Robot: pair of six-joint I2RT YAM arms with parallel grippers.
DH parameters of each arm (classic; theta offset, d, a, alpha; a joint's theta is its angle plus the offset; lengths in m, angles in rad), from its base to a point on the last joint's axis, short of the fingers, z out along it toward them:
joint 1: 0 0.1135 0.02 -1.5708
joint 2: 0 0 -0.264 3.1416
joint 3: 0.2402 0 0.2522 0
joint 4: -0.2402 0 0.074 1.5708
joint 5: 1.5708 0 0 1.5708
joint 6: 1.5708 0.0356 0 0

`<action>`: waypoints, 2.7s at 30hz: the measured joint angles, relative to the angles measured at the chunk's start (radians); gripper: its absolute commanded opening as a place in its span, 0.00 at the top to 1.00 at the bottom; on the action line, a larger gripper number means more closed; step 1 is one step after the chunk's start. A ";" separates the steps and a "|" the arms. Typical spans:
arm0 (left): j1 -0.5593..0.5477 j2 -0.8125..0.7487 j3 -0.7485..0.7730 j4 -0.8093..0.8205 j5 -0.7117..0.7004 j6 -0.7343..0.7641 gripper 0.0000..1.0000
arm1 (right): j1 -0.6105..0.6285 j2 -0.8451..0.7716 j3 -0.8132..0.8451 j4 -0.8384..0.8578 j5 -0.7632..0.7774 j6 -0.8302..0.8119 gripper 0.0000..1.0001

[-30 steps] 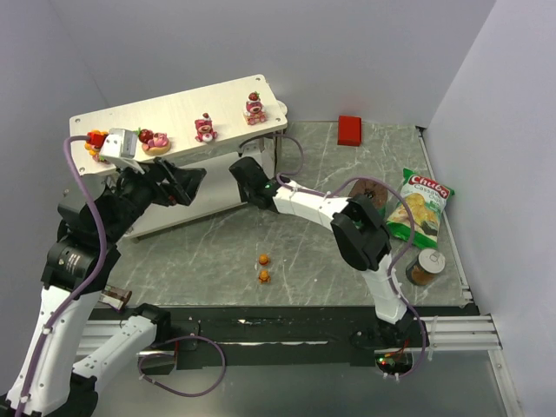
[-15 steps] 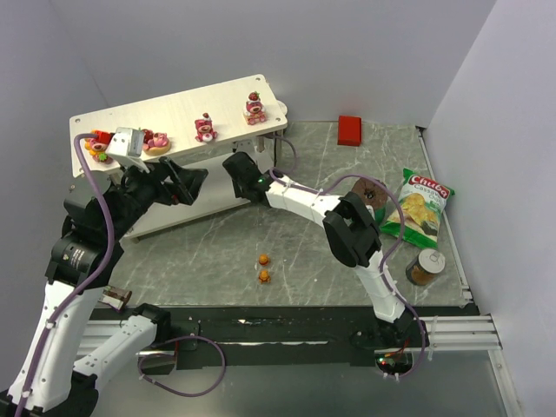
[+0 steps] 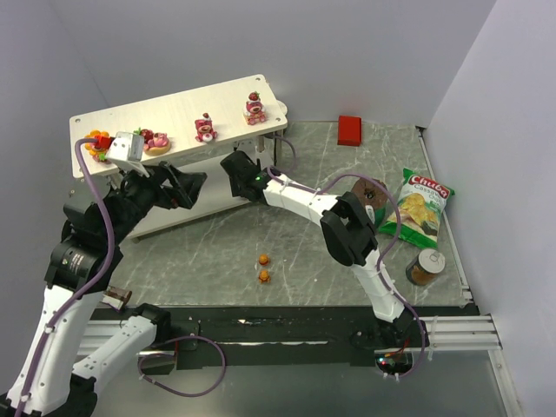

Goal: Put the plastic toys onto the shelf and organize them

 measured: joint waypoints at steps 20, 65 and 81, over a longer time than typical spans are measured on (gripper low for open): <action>-0.017 -0.007 -0.003 -0.005 -0.037 0.019 0.04 | 0.000 -0.082 -0.135 0.071 -0.021 -0.019 0.10; -0.033 0.008 -0.058 0.003 -0.043 0.010 0.04 | 0.272 -0.661 -0.870 0.015 -0.160 0.121 0.18; -0.093 -0.031 -0.093 0.003 -0.105 -0.064 0.04 | 0.397 -0.548 -0.848 -0.031 -0.165 0.342 0.33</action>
